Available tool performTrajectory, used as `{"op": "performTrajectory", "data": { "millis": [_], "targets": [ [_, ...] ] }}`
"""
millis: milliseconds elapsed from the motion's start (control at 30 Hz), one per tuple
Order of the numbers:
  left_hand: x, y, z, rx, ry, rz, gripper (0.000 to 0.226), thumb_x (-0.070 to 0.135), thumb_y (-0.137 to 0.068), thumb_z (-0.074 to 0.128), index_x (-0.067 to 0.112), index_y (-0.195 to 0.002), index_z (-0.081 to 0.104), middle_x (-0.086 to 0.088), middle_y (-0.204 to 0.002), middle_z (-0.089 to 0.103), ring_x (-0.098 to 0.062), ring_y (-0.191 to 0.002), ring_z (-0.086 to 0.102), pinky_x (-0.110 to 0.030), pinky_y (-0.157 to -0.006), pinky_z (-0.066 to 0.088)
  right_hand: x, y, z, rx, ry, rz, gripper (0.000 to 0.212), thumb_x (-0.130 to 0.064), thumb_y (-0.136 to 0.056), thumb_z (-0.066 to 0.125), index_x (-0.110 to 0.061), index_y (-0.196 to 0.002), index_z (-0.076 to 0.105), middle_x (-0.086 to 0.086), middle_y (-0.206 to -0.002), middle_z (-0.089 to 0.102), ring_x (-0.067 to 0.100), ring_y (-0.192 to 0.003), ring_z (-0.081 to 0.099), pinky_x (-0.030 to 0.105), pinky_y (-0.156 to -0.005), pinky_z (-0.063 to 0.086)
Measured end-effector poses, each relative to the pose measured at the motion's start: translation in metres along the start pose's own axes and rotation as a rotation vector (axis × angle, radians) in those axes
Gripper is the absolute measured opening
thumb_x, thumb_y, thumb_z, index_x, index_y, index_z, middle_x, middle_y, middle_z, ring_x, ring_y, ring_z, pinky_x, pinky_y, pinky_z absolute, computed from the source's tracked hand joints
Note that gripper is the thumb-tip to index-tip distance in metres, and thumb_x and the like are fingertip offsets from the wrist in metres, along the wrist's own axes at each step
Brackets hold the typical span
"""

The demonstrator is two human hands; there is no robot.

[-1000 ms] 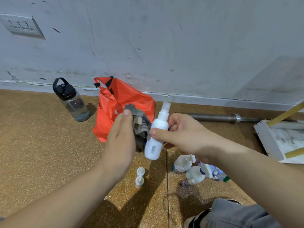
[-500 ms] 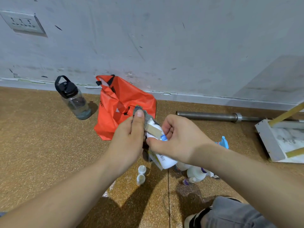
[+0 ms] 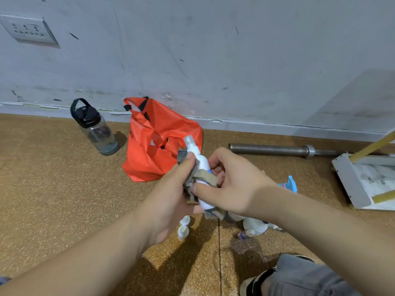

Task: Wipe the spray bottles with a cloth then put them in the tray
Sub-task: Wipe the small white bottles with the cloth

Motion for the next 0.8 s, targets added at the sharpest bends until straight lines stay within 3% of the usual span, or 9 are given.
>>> {"op": "performTrajectory", "data": {
  "millis": [67,133,233,300,400,500,633,700,800],
  "targets": [
    [0.004,-0.002,-0.004,0.034,0.065,-0.033,0.054,0.056,-0.104,0.043,0.014,-0.122,0.071,-0.01,-0.114,0.078,-0.019,-0.097,0.077,-0.039,-0.085,0.058,0.0,0.0,0.0,-0.082,-0.191,-0.004,0.019,-0.027,-0.085,0.074,-0.017,-0.096,0.061,0.002,-0.075,0.066,0.012,-0.063,0.054,0.041,-0.069,0.053],
    [0.004,-0.002,-0.007,0.051,0.041,-0.038,0.053,0.057,-0.103,0.044,0.015,-0.118,0.072,-0.009,-0.112,0.078,-0.02,-0.095,0.076,-0.038,-0.084,0.057,-0.002,-0.001,-0.009,-0.115,-0.234,0.002,0.007,-0.019,-0.094,0.07,-0.012,-0.094,0.069,0.007,-0.072,0.066,0.011,-0.064,0.055,0.038,-0.067,0.05],
    [0.002,-0.001,-0.007,0.057,-0.01,-0.025,0.051,0.055,-0.103,0.046,0.016,-0.104,0.078,-0.011,-0.104,0.076,-0.021,-0.087,0.073,-0.035,-0.082,0.055,0.002,-0.007,-0.023,-0.072,-0.383,0.067,0.017,-0.022,-0.099,0.068,-0.006,-0.092,0.069,0.018,-0.084,0.076,0.02,-0.067,0.065,0.039,-0.063,0.052],
    [0.001,0.0,-0.007,0.089,-0.029,-0.004,0.048,0.051,-0.102,0.05,0.015,-0.098,0.082,-0.009,-0.097,0.077,-0.019,-0.078,0.072,-0.033,-0.078,0.053,0.011,-0.012,-0.03,-0.014,-0.487,0.137,0.022,-0.026,-0.097,0.071,-0.005,-0.096,0.064,0.014,-0.08,0.075,0.021,-0.064,0.062,0.037,-0.056,0.049],
    [0.003,0.0,-0.006,0.082,-0.059,0.008,0.051,0.05,-0.097,0.058,0.006,-0.113,0.076,-0.013,-0.095,0.072,-0.023,-0.074,0.066,-0.034,-0.074,0.048,0.014,-0.013,-0.023,-0.103,-0.635,0.191,0.03,-0.027,-0.094,0.073,-0.003,-0.11,0.066,0.009,-0.079,0.067,0.018,-0.06,0.055,0.033,-0.052,0.043],
    [0.011,0.001,-0.007,0.089,-0.067,0.058,0.043,0.046,-0.1,0.057,0.011,-0.099,0.081,-0.012,-0.089,0.073,-0.021,-0.068,0.066,-0.03,-0.067,0.051,0.01,-0.012,-0.02,-0.199,-0.717,0.125,0.034,-0.022,-0.093,0.071,0.004,-0.115,0.068,0.017,-0.085,0.062,0.018,-0.063,0.054,0.031,-0.055,0.046],
    [0.01,-0.004,-0.015,0.13,-0.02,0.06,0.044,0.046,-0.101,0.057,0.01,-0.109,0.079,-0.017,-0.105,0.078,-0.028,-0.088,0.072,-0.04,-0.09,0.054,0.006,-0.013,-0.022,-0.228,-0.628,-0.009,0.018,-0.008,-0.089,0.077,-0.001,-0.105,0.075,0.022,-0.088,0.065,0.022,-0.073,0.062,0.032,-0.066,0.056],
    [0.016,-0.003,-0.021,0.209,-0.202,0.18,0.045,0.048,-0.106,0.051,0.01,-0.104,0.076,-0.005,-0.099,0.079,-0.017,-0.085,0.069,-0.028,-0.086,0.052,0.009,-0.013,-0.022,-0.171,-0.526,-0.01,0.011,-0.011,-0.093,0.075,-0.002,-0.099,0.075,0.022,-0.084,0.068,0.024,-0.072,0.064,0.034,-0.07,0.058],
    [0.036,0.02,-0.005,0.219,-0.884,0.63,0.034,0.054,-0.107,0.041,0.024,-0.105,0.059,0.016,-0.083,0.064,-0.001,-0.072,0.055,-0.022,-0.067,0.045,0.011,-0.013,-0.022,-0.09,-0.388,0.009,0.018,-0.017,-0.097,0.071,-0.001,-0.088,0.072,0.025,-0.077,0.071,0.026,-0.066,0.063,0.038,-0.068,0.056]
  ]
}}
Point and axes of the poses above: each hand's wrist, its own y-axis away from the middle knuckle, its own z-axis out of the palm, x = y × z, the point moved 7 cm from there along -y, towards the middle knuckle
